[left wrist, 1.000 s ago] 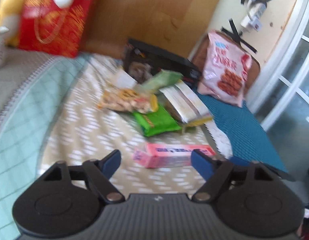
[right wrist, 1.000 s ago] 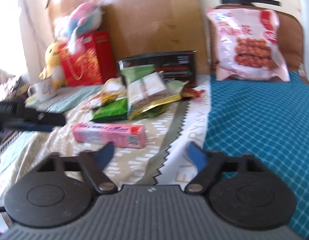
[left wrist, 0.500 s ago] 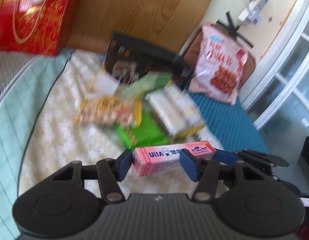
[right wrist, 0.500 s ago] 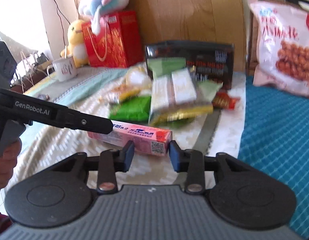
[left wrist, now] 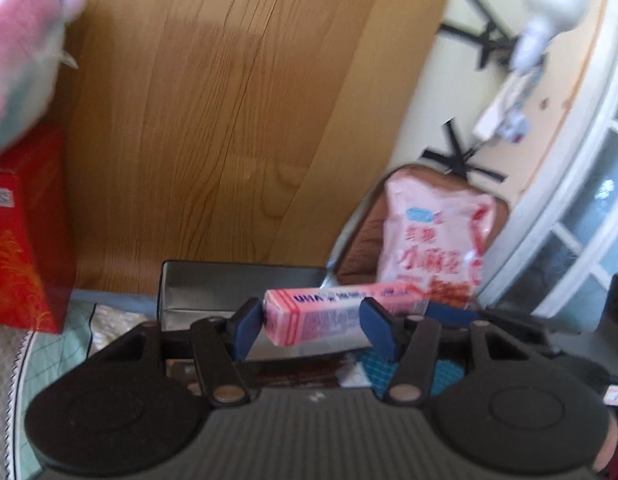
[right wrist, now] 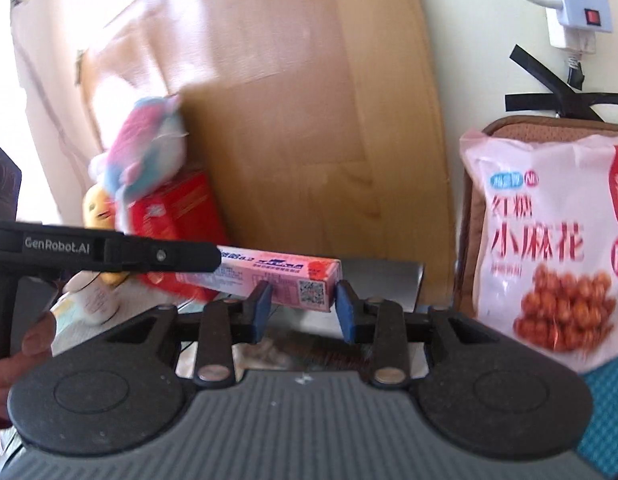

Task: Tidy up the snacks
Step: 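Carry the pink candy box into the open black box and release, then move the left tool to the clear cookie bag and grasp it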

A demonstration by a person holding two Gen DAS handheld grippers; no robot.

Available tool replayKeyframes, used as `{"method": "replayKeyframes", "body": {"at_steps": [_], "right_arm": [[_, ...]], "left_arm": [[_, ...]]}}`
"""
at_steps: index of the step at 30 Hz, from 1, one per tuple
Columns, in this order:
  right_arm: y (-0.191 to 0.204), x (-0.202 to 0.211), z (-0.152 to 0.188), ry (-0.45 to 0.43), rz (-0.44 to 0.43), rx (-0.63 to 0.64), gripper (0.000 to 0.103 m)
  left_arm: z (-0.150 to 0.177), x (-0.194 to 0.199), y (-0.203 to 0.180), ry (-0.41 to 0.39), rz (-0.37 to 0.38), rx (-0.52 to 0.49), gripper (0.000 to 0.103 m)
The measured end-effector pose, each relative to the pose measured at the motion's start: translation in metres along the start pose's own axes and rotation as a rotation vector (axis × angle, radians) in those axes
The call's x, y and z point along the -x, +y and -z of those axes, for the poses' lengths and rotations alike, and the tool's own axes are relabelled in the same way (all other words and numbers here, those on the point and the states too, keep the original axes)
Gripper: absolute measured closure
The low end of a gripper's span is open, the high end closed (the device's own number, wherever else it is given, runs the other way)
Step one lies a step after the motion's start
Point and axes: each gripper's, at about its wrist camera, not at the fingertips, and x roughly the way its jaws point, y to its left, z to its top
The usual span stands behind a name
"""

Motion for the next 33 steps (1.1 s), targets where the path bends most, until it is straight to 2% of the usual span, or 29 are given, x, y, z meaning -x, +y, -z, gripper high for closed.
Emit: {"method": "replayKeyframes", "body": {"at_steps": [4, 8, 10, 11, 12, 14, 17, 21, 23, 25, 26, 27, 28, 29, 32, 33], "right_arm": [[-0.018, -0.041, 0.003, 0.050, 0.018, -0.008, 0.065], [-0.027, -0.078, 0.019, 0.102, 0.022, -0.011, 0.065], [-0.029, -0.088, 0.026, 0.115, 0.019, -0.002, 0.063], [-0.029, -0.091, 0.029, 0.122, 0.023, 0.004, 0.060], [-0.029, -0.093, 0.030, 0.126, 0.024, 0.012, 0.052], [-0.026, -0.091, 0.033, 0.114, 0.042, 0.031, 0.042], [-0.027, -0.071, 0.035, 0.064, 0.052, 0.016, 0.042], [-0.038, -0.032, 0.051, 0.045, -0.045, -0.089, 0.042], [-0.033, -0.023, 0.067, 0.083, -0.081, -0.099, 0.043], [-0.030, -0.022, 0.081, 0.122, -0.062, -0.122, 0.043], [-0.029, -0.022, 0.090, 0.137, -0.069, -0.140, 0.045], [-0.028, -0.023, 0.096, 0.157, -0.092, -0.150, 0.054], [-0.025, -0.024, 0.105, 0.188, -0.117, -0.157, 0.058], [-0.021, -0.022, 0.109, 0.177, -0.118, -0.153, 0.059], [0.010, -0.002, 0.112, 0.164, -0.163, -0.054, 0.070], [0.023, 0.007, 0.115, 0.148, -0.169, -0.010, 0.069]], "left_arm": [[0.009, -0.049, 0.022, 0.073, -0.047, 0.026, 0.049], [0.014, -0.081, 0.045, 0.117, -0.071, 0.072, 0.046], [0.015, -0.088, 0.050, 0.126, -0.077, 0.071, 0.043], [0.016, -0.090, 0.052, 0.126, -0.076, 0.065, 0.038], [0.016, -0.090, 0.051, 0.121, -0.076, 0.056, 0.035], [0.018, -0.086, 0.048, 0.098, -0.083, 0.039, 0.029], [0.021, -0.067, 0.050, 0.059, -0.063, 0.049, 0.026], [0.044, -0.027, 0.056, 0.007, 0.002, 0.103, 0.020], [0.060, -0.013, 0.057, 0.003, 0.014, 0.129, 0.018], [0.077, -0.001, 0.061, 0.011, 0.036, 0.173, 0.018], [0.085, 0.005, 0.061, 0.015, 0.051, 0.195, 0.018], [0.094, 0.009, 0.061, 0.019, 0.062, 0.211, 0.018], [0.102, 0.013, 0.061, 0.022, 0.069, 0.222, 0.018], [0.111, 0.019, 0.061, 0.026, 0.072, 0.229, 0.018], [0.137, 0.037, 0.062, 0.037, 0.090, 0.230, 0.018], [0.145, 0.043, 0.063, 0.039, 0.095, 0.232, 0.018]]}}
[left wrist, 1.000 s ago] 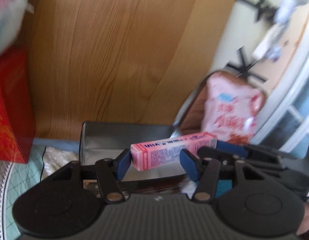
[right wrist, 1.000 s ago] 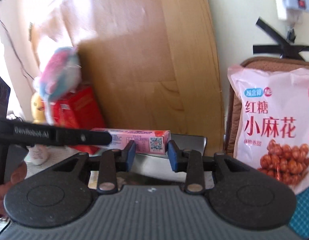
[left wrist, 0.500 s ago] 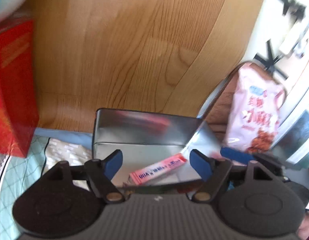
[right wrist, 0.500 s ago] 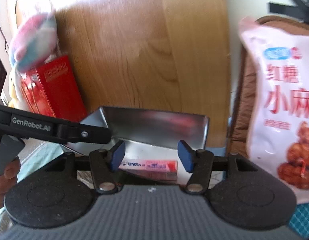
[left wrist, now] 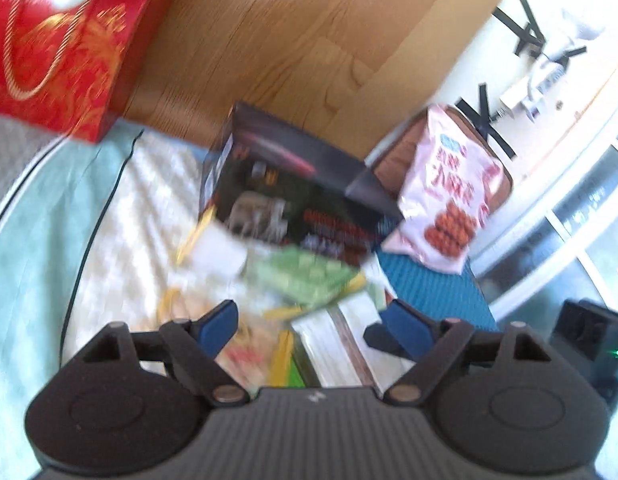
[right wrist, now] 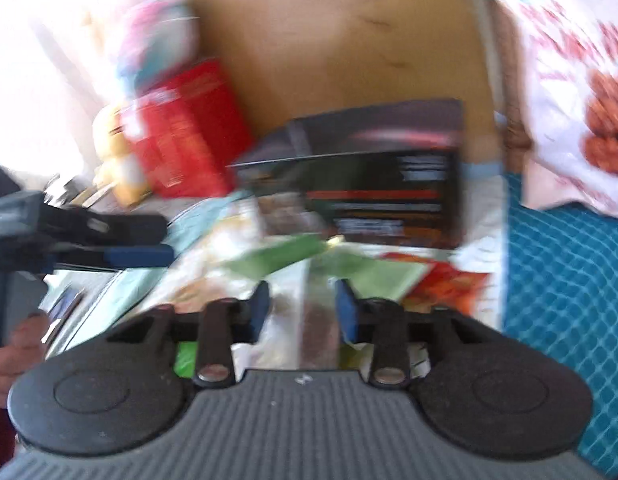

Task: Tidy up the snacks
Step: 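Move the left tool to the clear cookie bag and grasp it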

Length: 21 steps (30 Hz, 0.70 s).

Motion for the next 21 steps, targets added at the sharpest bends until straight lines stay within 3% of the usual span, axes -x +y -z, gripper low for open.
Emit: {"method": "replayKeyframes", "body": {"at_steps": [3, 5, 9, 11, 14, 18, 21], "right_arm": [[0.045, 0.010, 0.018, -0.015, -0.065, 0.128, 0.068], [0.069, -0.002, 0.030, 0.054, -0.175, 0.131, 0.068], [0.114, -0.010, 0.061, 0.098, -0.232, 0.234, 0.068], [0.108, -0.001, 0.061, 0.064, -0.248, 0.173, 0.069], [0.079, 0.022, 0.056, -0.024, -0.173, 0.039, 0.066], [0.028, 0.051, 0.057, -0.127, -0.044, -0.151, 0.047], [-0.005, 0.045, 0.062, -0.120, 0.002, -0.292, 0.045]], "left_arm": [[0.023, 0.018, 0.010, -0.005, 0.001, 0.017, 0.018], [0.034, 0.032, 0.018, -0.014, 0.011, 0.043, 0.018], [0.047, 0.066, 0.032, -0.064, 0.009, 0.082, 0.017], [0.050, 0.078, 0.035, -0.078, 0.003, 0.083, 0.017], [0.053, 0.085, 0.034, -0.077, 0.020, 0.065, 0.017], [0.055, 0.074, 0.024, -0.055, 0.075, 0.041, 0.021], [0.058, 0.063, 0.015, -0.033, 0.116, 0.036, 0.027]]}}
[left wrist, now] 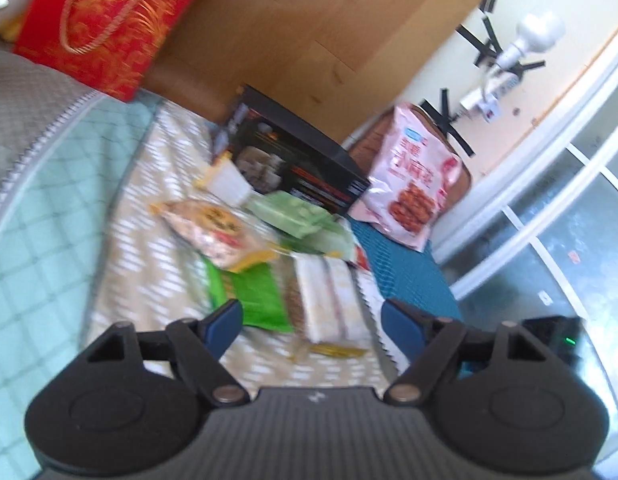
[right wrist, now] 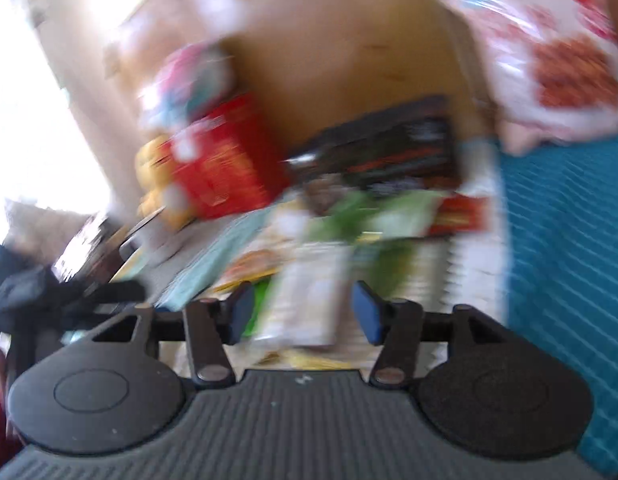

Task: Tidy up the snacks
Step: 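Move the left tool to the clear cookie bag and grasp it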

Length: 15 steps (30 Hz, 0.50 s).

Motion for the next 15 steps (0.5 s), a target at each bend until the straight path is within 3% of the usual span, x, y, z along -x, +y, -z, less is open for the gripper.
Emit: {"method": "replayKeyframes", "body": {"at_steps": [3, 5, 8, 10, 13, 15], "right_arm": [[-0.022, -0.019, 0.005, 0.089, -0.035, -0.135, 0.044], [-0.021, -0.023, 0.012, 0.093, -0.081, -0.171, 0.045], [-0.009, -0.019, 0.009, 0.115, -0.126, -0.198, 0.062], [-0.003, -0.010, 0.008, 0.100, -0.162, -0.198, 0.071], [0.008, -0.004, 0.001, 0.091, -0.241, -0.208, 0.071], [0.016, -0.013, -0.003, 0.102, -0.244, -0.192, 0.070]], "left_arm": [[0.005, -0.011, -0.003, 0.019, 0.022, 0.005, 0.036], [0.008, -0.022, -0.004, 0.050, 0.029, 0.011, 0.048], [0.015, -0.037, -0.002, 0.106, 0.039, 0.021, 0.070], [0.020, -0.043, 0.001, 0.136, 0.064, 0.031, 0.080], [0.026, -0.039, 0.002, 0.135, 0.079, 0.019, 0.080], [0.029, -0.026, 0.003, 0.111, 0.095, 0.001, 0.080]]}}
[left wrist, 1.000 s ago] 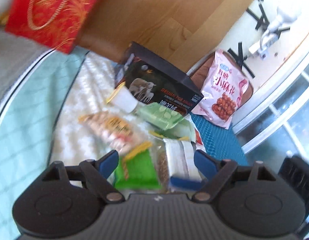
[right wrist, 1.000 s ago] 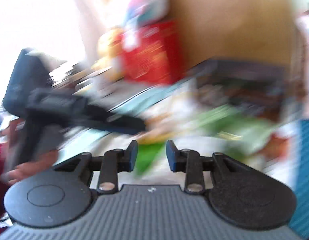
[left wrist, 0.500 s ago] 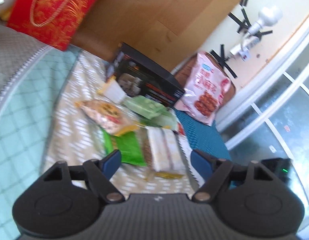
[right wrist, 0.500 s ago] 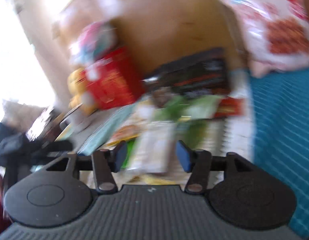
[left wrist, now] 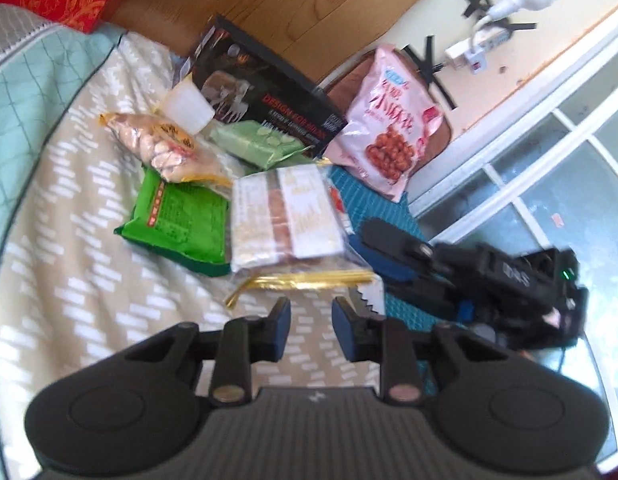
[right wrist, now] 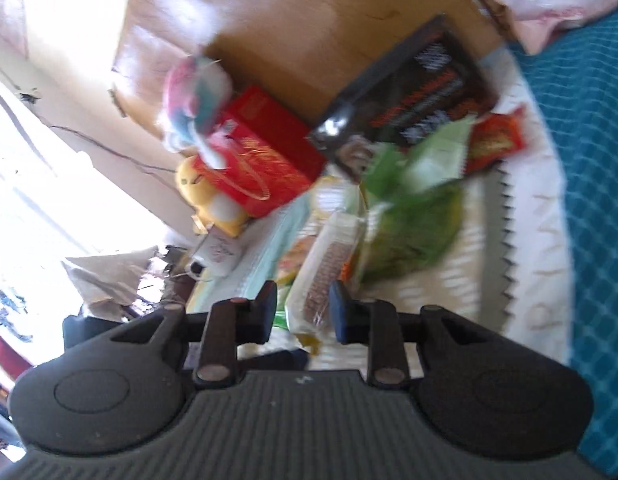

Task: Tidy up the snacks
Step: 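Move the left tool to the clear cookie bag and grasp it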

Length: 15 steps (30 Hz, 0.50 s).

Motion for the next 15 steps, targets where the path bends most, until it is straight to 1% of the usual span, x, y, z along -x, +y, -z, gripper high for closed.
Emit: {"method": "replayKeyframes", "body": {"at_steps": [3, 5, 9, 11, 13, 15], "right_arm": [[0.009, -0.017, -0.003, 0.022, -0.016, 0.018, 0.070], [0.020, -0.035, -0.005, 0.044, -0.033, 0.042, 0.069], [0.046, -0.076, -0.002, 0.116, -0.059, 0.108, 0.069], [0.057, -0.095, 0.004, 0.160, -0.049, 0.157, 0.068], [0.062, -0.102, 0.009, 0.179, -0.043, 0.181, 0.068], [0.063, -0.096, 0.013, 0.172, -0.038, 0.204, 0.068]], "left_arm": [[0.005, 0.026, 0.004, -0.047, -0.005, -0.024, 0.079], [0.010, 0.045, 0.010, -0.079, -0.017, -0.017, 0.076], [0.017, 0.085, 0.032, -0.163, -0.067, 0.055, 0.072], [0.016, 0.101, 0.045, -0.212, -0.091, 0.102, 0.068], [0.012, 0.114, 0.053, -0.257, -0.115, 0.134, 0.065], [0.006, 0.120, 0.057, -0.280, -0.122, 0.141, 0.062]]}}
